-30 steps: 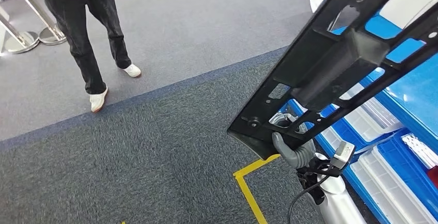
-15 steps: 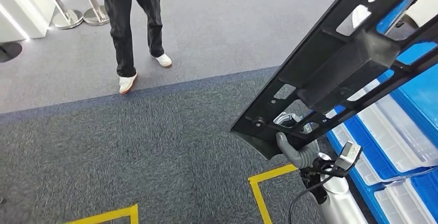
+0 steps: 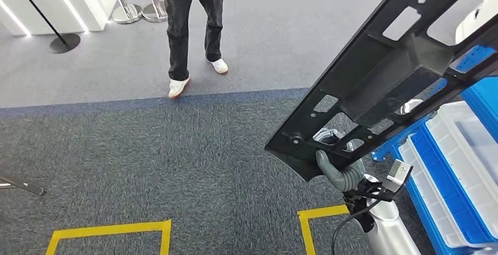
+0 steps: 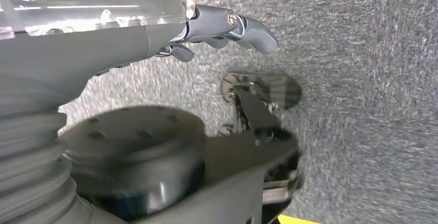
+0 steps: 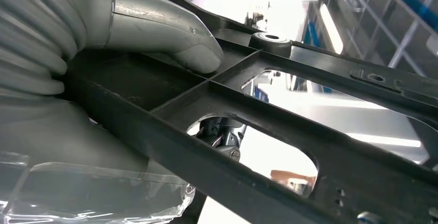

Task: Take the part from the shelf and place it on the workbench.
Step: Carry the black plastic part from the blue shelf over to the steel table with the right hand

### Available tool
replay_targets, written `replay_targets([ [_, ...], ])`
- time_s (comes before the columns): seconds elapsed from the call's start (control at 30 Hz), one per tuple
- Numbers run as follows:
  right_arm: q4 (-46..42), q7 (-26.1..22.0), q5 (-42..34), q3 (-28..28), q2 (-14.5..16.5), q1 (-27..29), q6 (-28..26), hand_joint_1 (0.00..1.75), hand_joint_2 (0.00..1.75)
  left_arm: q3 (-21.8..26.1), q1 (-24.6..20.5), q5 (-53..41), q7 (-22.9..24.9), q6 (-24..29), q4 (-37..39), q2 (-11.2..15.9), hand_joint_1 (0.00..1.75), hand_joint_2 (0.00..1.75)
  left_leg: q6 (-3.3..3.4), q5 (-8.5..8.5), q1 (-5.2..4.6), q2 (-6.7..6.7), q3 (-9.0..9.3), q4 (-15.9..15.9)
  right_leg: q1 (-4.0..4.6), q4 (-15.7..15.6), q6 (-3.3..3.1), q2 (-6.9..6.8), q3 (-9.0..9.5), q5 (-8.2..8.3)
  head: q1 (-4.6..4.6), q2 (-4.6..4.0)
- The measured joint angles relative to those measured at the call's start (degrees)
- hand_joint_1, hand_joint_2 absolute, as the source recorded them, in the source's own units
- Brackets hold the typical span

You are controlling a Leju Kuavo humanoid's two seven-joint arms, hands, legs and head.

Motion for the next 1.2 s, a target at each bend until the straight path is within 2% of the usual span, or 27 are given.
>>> replay_targets([
  [0.03,0.0,0.0,0.0,0.0,0.0,0.0,0.0,1.68,1.75,0.0,-0.1,0.0,0.0,0.0,0.0,0.0,0.0,1.75,-0.17,-1.85,-0.05,1.72,-1.58,3.5,0.17,0.0,-0.23,-0.74,0.02,-0.02,-0.01,0.0],
  [0.07,0.0,0.0,0.0,0.0,0.0,0.0,0.1,1.68,1.75,0.0,-0.1,0.1,0.0,0.0,0.0,0.0,0.0,1.75,-0.3,-3.61,0.05,2.63,-3.33,7.3,0.34,0.0,-0.38,-1.53,0.0,-0.04,-0.01,0.0],
  [0.1,0.0,0.0,0.0,0.0,0.0,0.0,0.1,1.68,1.75,0.0,-0.1,0.1,0.0,0.0,0.0,-0.1,0.0,1.75,-0.39,-4.92,0.15,3.17,-4.85,10.7,0.52,0.0,-0.47,-2.37,-0.01,-0.09,-0.01,0.0],
  [0.13,0.1,0.0,0.0,0.0,0.0,0.0,0.1,1.68,1.75,0.0,-0.1,0.1,0.0,0.0,0.0,-0.1,0.0,1.75,-0.38,-5.18,0.2,3.42,-5.44,12.3,0.67,0.0,-0.53,-3.14,-0.01,-0.14,0.0,0.0],
  [0.17,0.0,0.0,0.1,0.0,0.0,0.1,0.1,1.68,1.75,0.0,0.0,0.1,0.0,0.0,0.0,-0.1,0.0,1.75,-0.24,-4.25,0.2,3.61,-4.78,11.3,0.82,0.0,-0.56,-3.86,0.04,-0.18,0.0,0.0],
  [0.2,0.0,0.0,0.1,0.0,0.0,0.1,0.1,1.68,1.75,0.0,0.0,0.1,0.0,0.0,0.0,-0.1,0.0,1.75,0.06,-2.51,0.13,4.02,-3.0,8.1,0.96,0.0,-0.56,-4.56,0.14,-0.26,0.0,0.0],
  [0.27,-0.2,0.1,0.1,0.0,0.0,0.1,0.1,1.68,1.75,0.0,0.0,0.1,0.0,0.0,0.0,-0.1,0.0,1.75,1.05,0.34,-0.48,6.41,1.38,-0.1,1.28,0.0,-0.38,-5.83,0.36,-0.47,0.0,0.0],
  [0.33,-0.4,0.1,0.1,0.0,0.0,0.2,0.1,1.68,1.75,0.0,0.0,0.1,0.0,-0.1,0.0,-0.1,0.0,1.75,1.84,0.86,-1.18,7.97,3.22,-3.9,1.49,0.0,0.06,-6.92,0.44,-0.62,0.0,0.0],
  [0.4,-0.7,0.3,0.1,0.0,0.0,0.3,0.1,1.68,1.75,0.0,0.2,-0.1,0.0,-0.1,0.0,-0.1,0.0,1.75,2.28,1.04,-1.14,6.92,3.25,-4.4,1.55,-0.2,0.62,-7.83,0.59,-0.74,0.0,0.0],
  [0.43,-0.9,0.4,0.1,0.0,0.0,0.4,0.1,1.68,1.75,0.0,0.4,-0.2,0.1,-0.1,0.0,-0.2,0.0,1.75,2.52,1.27,-0.98,6.29,3.37,-4.8,1.47,0.0,0.9,-7.25,0.67,-1.05,0.01,0.0],
  [0.47,-1.2,0.5,0.1,0.0,0.0,0.4,0.1,1.68,1.75,0.0,0.5,-0.3,0.2,-0.1,0.0,-0.2,0.0,1.75,2.8,1.53,-0.77,5.69,3.52,-5.1,1.36,1.0,1.13,-5.93,0.38,-1.86,0.01,0.0],
  [0.53,-1.5,0.6,0.1,0.0,-0.1,0.7,0.0,1.68,1.75,0.0,0.5,-0.4,0.3,-0.1,0.0,-0.3,0.0,1.75,3.16,1.86,-0.55,4.5,3.7,-5.6,1.1,6.5,1.41,-2.38,-2.02,-5.11,0.02,0.0],
  [0.6,-1.7,0.8,0.1,0.0,-0.2,1.3,0.0,1.68,1.75,0.0,0.5,-0.4,0.4,-0.1,0.0,-0.4,0.0,1.75,3.27,1.9,-0.52,3.1,3.67,-5.6,1.04,14.2,1.56,-1.03,-5.84,-8.23,0.02,0.0],
  [0.63,-1.7,0.9,0.2,0.0,-0.2,1.6,-0.1,1.68,1.75,0.0,0.6,-0.4,0.5,-0.1,0.0,-0.4,0.0,1.75,3.26,1.89,-0.5,2.31,3.68,-5.5,1.01,16.1,1.67,-0.94,-6.94,-8.32,0.02,0.0],
  [0.67,-1.8,1.0,0.2,0.0,-0.2,1.8,-0.1,1.68,1.75,0.0,0.6,-0.4,0.6,-0.1,0.0,-0.4,0.0,1.75,3.19,1.84,-0.45,1.51,3.69,-5.3,0.91,15.7,1.78,-0.88,-7.0,-7.19,0.02,0.0],
  [0.7,-2.0,1.1,0.2,0.0,-0.2,1.9,-0.2,1.68,1.75,0.0,0.7,-0.4,0.6,-0.1,0.0,-0.4,0.0,1.75,3.06,1.75,-0.37,0.73,3.7,-5.1,0.74,13.0,1.9,-0.7,-5.95,-5.09,0.02,0.0],
  [0.77,-2.2,1.2,0.2,-0.1,-0.2,2.0,-0.3,1.68,1.75,0.0,0.6,-0.4,0.5,-0.2,0.0,-0.5,0.0,1.75,2.51,1.39,-0.28,-0.79,3.46,-4.3,0.19,5.2,2.12,1.32,-2.6,-1.18,0.02,0.0],
  [0.83,-2.2,1.2,0.2,-0.1,-0.3,2.1,-0.2,1.68,1.75,0.0,0.4,-0.4,0.2,-0.2,0.0,-0.5,0.0,1.75,1.82,1.23,-0.3,-2.01,2.79,-3.7,-0.08,1.2,1.91,3.29,-1.01,-0.2,0.01,0.0],
  [0.87,-2.3,1.2,0.2,-0.1,-0.3,2.1,-0.2,1.68,1.75,0.0,0.3,-0.4,0.1,-0.2,0.0,-0.5,0.0,1.75,1.48,1.3,-0.26,-2.59,2.46,-3.6,0.03,1.0,1.62,3.48,-0.97,-0.44,0.01,0.0],
  [0.9,-2.3,1.2,0.2,-0.2,-0.3,2.1,-0.2,1.68,1.75,0.0,0.4,-0.3,0.1,-0.2,0.0,-0.5,0.0,1.75,1.16,1.42,-0.16,-3.08,2.21,-3.6,0.03,1.0,1.23,2.9,-1.03,-0.36,0.01,0.0],
  [0.93,-2.3,1.2,0.2,-0.2,-0.3,2.1,-0.2,1.68,1.75,0.0,0.4,-0.3,0.0,-0.2,0.0,-0.5,0.0,1.75,0.86,1.33,-0.11,-2.77,2.05,-3.5,0.03,0.8,0.84,2.28,-0.94,-0.29,0.02,0.0],
  [1.0,-2.4,1.2,0.1,-0.2,-0.3,2.0,-0.1,1.68,1.75,0.0,0.3,-0.2,0.0,-0.1,0.0,-0.5,0.0,1.75,0.28,-0.39,-0.15,-0.08,0.72,-0.7,0.01,0.5,0.06,0.86,-0.65,-0.25,0.02,0.0],
  [1.03,-2.5,1.2,0.1,-0.2,-0.3,2.0,0.0,1.68,1.75,0.0,0.2,-0.2,0.0,-0.1,0.0,-0.5,0.0,1.75,0.05,-2.1,-0.15,1.68,-0.72,2.5,0.13,0.5,-0.2,0.07,-0.53,-0.3,0.02,0.0],
  [1.1,-2.5,1.2,0.1,-0.2,-0.3,2.0,0.0,1.68,1.75,0.0,0.1,-0.2,0.1,-0.1,0.0,-0.5,0.0,1.75,-0.28,-5.5,-0.01,3.27,-4.52,10.3,0.39,0.5,-0.48,-1.54,-0.44,-0.47,0.02,0.0],
  [1.13,-2.5,1.2,0.1,-0.2,-0.3,2.0,0.0,1.68,1.75,0.0,0.1,-0.2,0.1,-0.1,0.0,-0.5,0.0,1.75,-0.31,-6.13,0.06,3.47,-5.72,12.7,0.49,0.5,-0.54,-2.3,-0.39,-0.55,0.02,0.0],
  [1.17,-2.5,1.2,0.1,-0.2,-0.3,2.0,0.0,1.68,1.75,0.0,0.1,-0.2,0.1,-0.1,0.0,-0.5,0.0,1.75,-0.26,-5.67,0.1,3.59,-5.88,13.1,0.57,0.5,-0.56,-3.01,-0.31,-0.64,0.02,0.0],
  [1.2,-2.5,1.2,0.1,-0.2,-0.3,2.0,0.1,1.68,1.75,0.0,0.2,-0.2,0.1,-0.1,0.0,-0.6,0.0,1.75,-0.09,-4.19,0.08,3.78,-4.82,11.1,0.64,0.5,-0.52,-3.7,-0.16,-0.77,0.02,0.0],
])
